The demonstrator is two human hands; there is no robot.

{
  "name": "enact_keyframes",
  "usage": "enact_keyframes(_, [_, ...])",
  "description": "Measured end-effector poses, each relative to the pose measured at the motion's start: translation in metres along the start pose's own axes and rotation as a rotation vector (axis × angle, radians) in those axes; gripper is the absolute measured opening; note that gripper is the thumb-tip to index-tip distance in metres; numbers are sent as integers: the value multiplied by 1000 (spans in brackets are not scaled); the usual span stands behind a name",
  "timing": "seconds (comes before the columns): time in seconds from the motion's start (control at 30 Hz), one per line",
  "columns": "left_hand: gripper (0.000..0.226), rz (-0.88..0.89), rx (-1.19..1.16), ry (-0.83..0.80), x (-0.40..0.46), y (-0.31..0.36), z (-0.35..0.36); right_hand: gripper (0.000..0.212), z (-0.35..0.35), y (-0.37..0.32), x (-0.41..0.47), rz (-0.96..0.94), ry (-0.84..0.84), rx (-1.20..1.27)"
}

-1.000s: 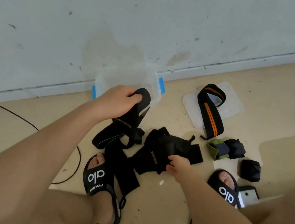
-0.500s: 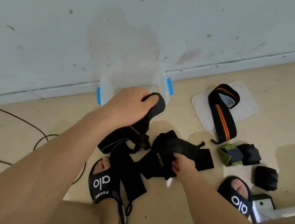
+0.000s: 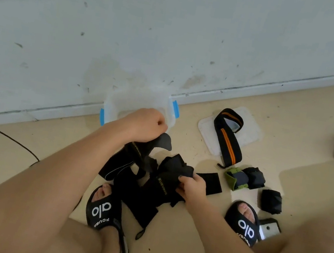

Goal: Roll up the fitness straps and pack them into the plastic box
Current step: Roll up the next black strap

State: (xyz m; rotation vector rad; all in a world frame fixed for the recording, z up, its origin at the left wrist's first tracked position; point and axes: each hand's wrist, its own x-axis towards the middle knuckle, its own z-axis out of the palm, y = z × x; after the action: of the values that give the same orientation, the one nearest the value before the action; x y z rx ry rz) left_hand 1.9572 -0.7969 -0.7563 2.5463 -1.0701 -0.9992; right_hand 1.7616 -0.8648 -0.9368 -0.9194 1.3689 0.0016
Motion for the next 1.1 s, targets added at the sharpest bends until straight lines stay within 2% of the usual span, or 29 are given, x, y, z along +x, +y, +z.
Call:
enact_keyframes(0.1, [49, 33, 5, -22, -8, 8, -5, 18, -5, -18, -25, -183, 51, -248])
enact_keyframes(0.2, [64, 52, -43, -35, -14, 14, -8, 9, -13, -42, -51, -206, -72, -145])
enact_keyframes(0.27, [67, 72, -71, -51, -17, 16, -9, 14, -17, -60, -67, -246, -126, -90])
enact_keyframes(0.37, [57, 112, -147, -86, -29, 23, -13, 20, -21, -90, -93, -329, -192, 7])
enact_keyframes(0.53, [11, 219, -324, -154, -49, 32, -17, 19, -27, -136, -137, -496, -323, 61])
enact_keyframes(0.67, [24, 256, -350, -83, -52, 33, -15, 17, -33, -158, -153, -576, -308, -4])
enact_keyframes(0.8, [10, 298, -357, -9, -55, 33, -17, 17, -36, -171, -166, -689, -319, -162])
enact_keyframes(0.9, [14, 332, -392, 23, -62, 38, -20, 18, -38, -182, -170, -792, -278, -273])
enact_keyframes(0.97, [9, 348, -423, 52, -65, 42, -22, 17, -42, -187, -169, -788, -332, -225])
enact_keyframes(1.03, [6, 352, -462, 86, -65, 45, -23, 24, -47, -188, -166, -665, -459, -166])
enact_keyframes(1.1, [6, 339, -508, 141, -63, 46, -23, 32, -52, -184, -160, -535, -588, -259])
